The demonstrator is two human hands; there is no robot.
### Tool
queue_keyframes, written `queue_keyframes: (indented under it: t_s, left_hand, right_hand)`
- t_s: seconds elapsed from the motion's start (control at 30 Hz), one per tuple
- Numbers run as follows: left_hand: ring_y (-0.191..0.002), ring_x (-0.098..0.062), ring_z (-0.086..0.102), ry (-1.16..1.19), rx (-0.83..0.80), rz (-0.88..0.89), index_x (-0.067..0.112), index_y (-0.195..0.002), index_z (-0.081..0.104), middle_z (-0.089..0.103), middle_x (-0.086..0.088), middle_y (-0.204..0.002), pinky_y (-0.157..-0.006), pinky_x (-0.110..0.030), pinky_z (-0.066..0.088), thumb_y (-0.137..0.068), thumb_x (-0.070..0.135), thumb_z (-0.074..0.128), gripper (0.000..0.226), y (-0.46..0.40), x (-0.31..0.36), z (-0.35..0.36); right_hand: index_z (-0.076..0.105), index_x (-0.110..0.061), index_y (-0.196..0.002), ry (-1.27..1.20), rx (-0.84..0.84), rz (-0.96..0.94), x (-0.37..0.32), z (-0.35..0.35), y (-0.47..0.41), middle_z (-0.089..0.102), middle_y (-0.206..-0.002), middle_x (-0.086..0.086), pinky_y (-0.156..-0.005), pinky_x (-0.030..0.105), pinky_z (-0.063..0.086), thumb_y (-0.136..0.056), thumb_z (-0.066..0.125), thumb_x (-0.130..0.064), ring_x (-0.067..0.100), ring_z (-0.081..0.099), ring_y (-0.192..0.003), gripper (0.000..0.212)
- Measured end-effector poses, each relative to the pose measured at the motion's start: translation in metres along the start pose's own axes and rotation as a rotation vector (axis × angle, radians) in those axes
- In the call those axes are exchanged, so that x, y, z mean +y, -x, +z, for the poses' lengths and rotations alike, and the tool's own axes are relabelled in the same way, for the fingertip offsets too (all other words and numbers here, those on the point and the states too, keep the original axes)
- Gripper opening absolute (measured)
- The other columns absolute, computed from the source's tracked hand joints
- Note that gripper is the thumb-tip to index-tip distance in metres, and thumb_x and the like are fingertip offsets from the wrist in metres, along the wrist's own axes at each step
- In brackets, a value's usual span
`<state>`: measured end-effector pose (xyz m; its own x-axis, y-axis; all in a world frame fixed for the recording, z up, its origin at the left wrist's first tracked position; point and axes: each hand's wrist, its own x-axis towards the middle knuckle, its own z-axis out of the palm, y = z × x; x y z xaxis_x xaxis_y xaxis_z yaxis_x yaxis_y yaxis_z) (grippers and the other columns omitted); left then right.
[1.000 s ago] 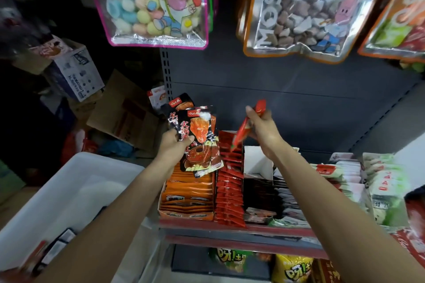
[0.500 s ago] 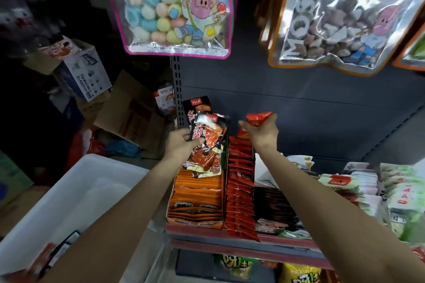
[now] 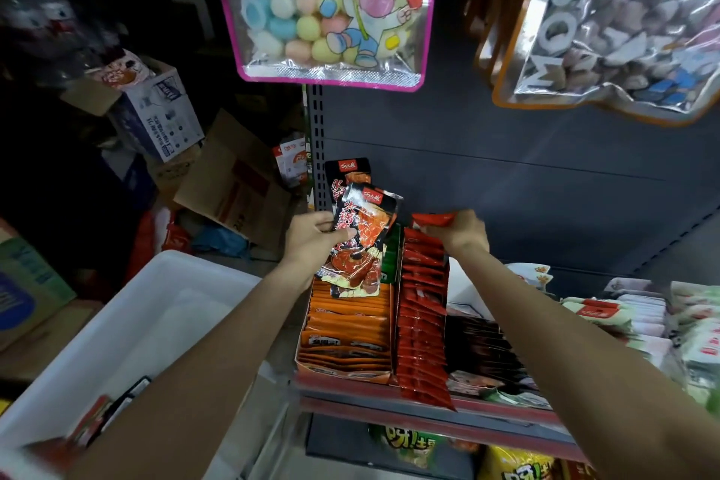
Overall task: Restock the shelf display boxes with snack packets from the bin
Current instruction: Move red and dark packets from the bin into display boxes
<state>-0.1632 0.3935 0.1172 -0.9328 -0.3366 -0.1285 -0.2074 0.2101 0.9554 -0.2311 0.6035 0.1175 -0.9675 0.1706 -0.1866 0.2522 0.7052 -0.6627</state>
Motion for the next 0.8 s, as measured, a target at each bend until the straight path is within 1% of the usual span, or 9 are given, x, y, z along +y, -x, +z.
queue_keyframes:
  t_s: [0.1,0.2,0.33,0.4,0.47,0.57,0.63,0.7,0.8]
  left_hand:
    - [-0.111,-0.015,0.052,0.022,0.011,-0.004,0.000,-0.129,0.052,0.056,-0.013,-0.129,-0.095,-0.026,0.041,-0.074,0.013,0.079,0.063,0.000,0.001,0.001]
    - [-0.116,-0.018,0.052,0.038,0.012,-0.008,0.000,-0.131,0.050,0.055,-0.014,-0.131,-0.095,-0.026,0.040,-0.074,0.013,0.078,0.064,0.000,0.000,0.003]
    - [-0.114,-0.016,0.052,0.037,-0.004,-0.011,0.000,-0.131,0.050,0.055,-0.013,-0.131,-0.098,-0.028,0.040,-0.075,0.013,0.078,0.064,0.002,0.001,0.007]
    - [-0.110,-0.012,0.051,0.038,-0.020,-0.009,0.000,-0.131,0.050,0.055,-0.012,-0.131,-0.097,-0.028,0.039,-0.075,0.013,0.077,0.063,0.004,0.002,0.008]
    - [-0.109,-0.012,0.051,0.053,-0.030,-0.014,0.001,-0.131,0.050,0.055,-0.010,-0.131,-0.098,-0.028,0.040,-0.075,0.014,0.077,0.063,0.005,0.001,0.008]
    - [-0.114,-0.012,0.050,0.122,-0.045,-0.047,0.002,-0.132,0.050,0.054,-0.002,-0.129,-0.101,-0.031,0.039,-0.075,0.017,0.078,0.066,0.006,0.002,0.009]
    - [-0.120,-0.017,0.050,0.202,-0.083,-0.081,0.006,-0.134,0.048,0.053,-0.002,-0.131,-0.102,-0.036,0.039,-0.072,0.022,0.079,0.071,0.009,0.005,0.015]
    - [-0.126,-0.022,0.048,0.237,-0.123,-0.088,0.008,-0.136,0.046,0.051,-0.006,-0.136,-0.096,-0.036,0.039,-0.074,0.024,0.078,0.071,0.014,0.013,0.026]
    - [-0.126,-0.020,0.047,0.208,-0.181,-0.025,0.007,-0.137,0.045,0.050,-0.007,-0.138,-0.094,-0.036,0.039,-0.079,0.020,0.074,0.065,0.023,0.026,0.048]
  right_hand:
    - [0.059,-0.019,-0.120,-0.088,0.021,-0.157,0.004,0.000,0.000,0.065,-0.116,0.005,-0.085,0.031,0.050,-0.076,0.077,-0.029,0.025,0.062,-0.105,0.049]
    - [0.066,-0.018,-0.110,0.034,0.097,-0.305,0.004,0.000,-0.001,0.069,-0.103,0.009,-0.077,0.035,0.052,-0.087,0.065,-0.022,0.029,0.065,-0.094,0.023]
    - [0.067,-0.016,-0.104,0.332,-0.033,-0.213,0.010,0.006,-0.007,0.067,-0.095,0.013,-0.069,0.033,0.045,-0.096,0.048,-0.021,0.034,0.063,-0.088,0.021]
    - [0.063,-0.016,-0.111,0.474,-0.117,-0.215,0.011,0.008,-0.009,0.065,-0.109,0.014,-0.079,0.035,0.047,-0.096,0.042,-0.013,0.034,0.061,-0.098,0.026]
    - [0.056,-0.018,-0.125,0.493,-0.092,-0.316,0.008,0.006,-0.007,0.054,-0.128,0.013,-0.098,0.036,0.038,-0.097,0.041,-0.016,0.034,0.048,-0.118,0.032]
    - [0.050,-0.017,-0.133,0.025,-0.056,-0.442,-0.004,-0.003,0.029,0.050,-0.133,0.002,-0.099,0.028,0.031,-0.098,0.046,-0.029,0.021,0.041,-0.124,0.037]
    - [0.052,-0.019,-0.127,-0.323,-0.245,-0.361,-0.009,-0.010,0.056,0.060,-0.115,-0.010,-0.088,0.018,0.040,-0.095,0.050,-0.035,0.009,0.054,-0.109,0.036]
    - [0.053,-0.017,-0.122,-0.480,-0.346,-0.312,0.001,-0.015,0.065,0.065,-0.096,-0.012,-0.074,0.011,0.048,-0.093,0.057,-0.024,0.004,0.063,-0.090,0.031]
    - [0.055,-0.007,-0.120,-0.660,-0.265,-0.202,0.021,-0.036,0.061,0.066,-0.078,0.000,-0.059,0.021,0.054,-0.088,0.061,-0.002,0.009,0.065,-0.073,0.033]
